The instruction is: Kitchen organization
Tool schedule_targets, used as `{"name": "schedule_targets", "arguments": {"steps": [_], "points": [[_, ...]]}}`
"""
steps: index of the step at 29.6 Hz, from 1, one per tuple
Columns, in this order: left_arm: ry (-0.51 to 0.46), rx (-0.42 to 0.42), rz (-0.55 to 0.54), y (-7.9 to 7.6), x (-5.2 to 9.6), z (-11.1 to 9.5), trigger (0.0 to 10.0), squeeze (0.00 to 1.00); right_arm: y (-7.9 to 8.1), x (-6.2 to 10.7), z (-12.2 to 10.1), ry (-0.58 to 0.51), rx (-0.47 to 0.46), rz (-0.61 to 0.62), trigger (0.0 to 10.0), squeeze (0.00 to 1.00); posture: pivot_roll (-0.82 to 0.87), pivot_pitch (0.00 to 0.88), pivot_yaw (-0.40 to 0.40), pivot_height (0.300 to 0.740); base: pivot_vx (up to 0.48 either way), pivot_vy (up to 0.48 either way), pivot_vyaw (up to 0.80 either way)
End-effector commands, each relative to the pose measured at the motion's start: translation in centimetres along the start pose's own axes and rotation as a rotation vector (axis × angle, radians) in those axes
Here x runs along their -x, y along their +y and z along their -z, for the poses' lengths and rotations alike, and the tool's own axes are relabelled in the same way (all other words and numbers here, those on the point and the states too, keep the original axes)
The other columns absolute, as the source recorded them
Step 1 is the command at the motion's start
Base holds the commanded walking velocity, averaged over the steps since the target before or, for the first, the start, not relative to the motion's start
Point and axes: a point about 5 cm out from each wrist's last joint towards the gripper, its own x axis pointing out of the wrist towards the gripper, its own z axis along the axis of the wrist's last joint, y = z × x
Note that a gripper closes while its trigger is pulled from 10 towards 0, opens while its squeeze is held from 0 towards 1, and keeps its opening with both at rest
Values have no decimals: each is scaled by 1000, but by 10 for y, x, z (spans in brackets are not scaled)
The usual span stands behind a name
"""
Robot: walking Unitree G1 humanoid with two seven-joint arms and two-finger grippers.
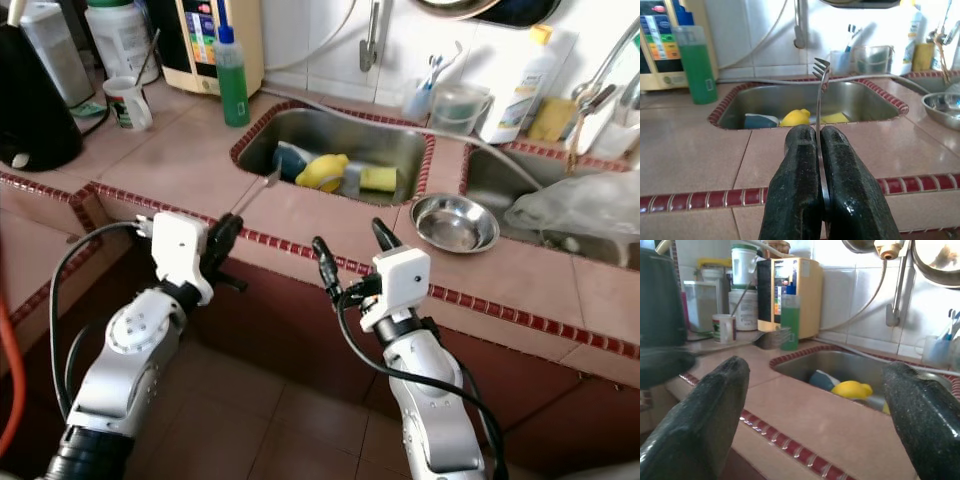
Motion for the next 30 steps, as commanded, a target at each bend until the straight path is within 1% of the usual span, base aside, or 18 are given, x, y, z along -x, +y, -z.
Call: {"name": "schedule_targets", "arguments": {"steps": [1, 12, 14, 20, 30], "points": [[-28, 2, 24, -5, -2, -6, 10000, 0, -6, 0, -2, 1, 12, 18, 10000, 0, -97, 66, -21, 740, 0, 0, -769], [-20, -15, 33, -4, -4, -6, 10000, 0, -6, -4, -3, -8, 18, 12, 10000, 0, -90, 56, -23, 740, 0, 0, -763], [-20, -15, 34, -4, -4, -6, 10000, 0, -6, -5, -3, -13, 17, 13, 10000, 0, -89, 54, -22, 740, 0, 0, -413], [-20, -12, 35, -3, -6, -6, 10000, 0, -5, -7, -4, -23, 21, 11, 10000, 0, -89, 51, -17, 740, 0, 0, 0], [-15, -7, 33, -3, -6, -6, 10000, 0, -4, -6, -3, -19, 21, 3, 10000, 0, -89, 56, -19, 740, 299, 0, 0]]}}
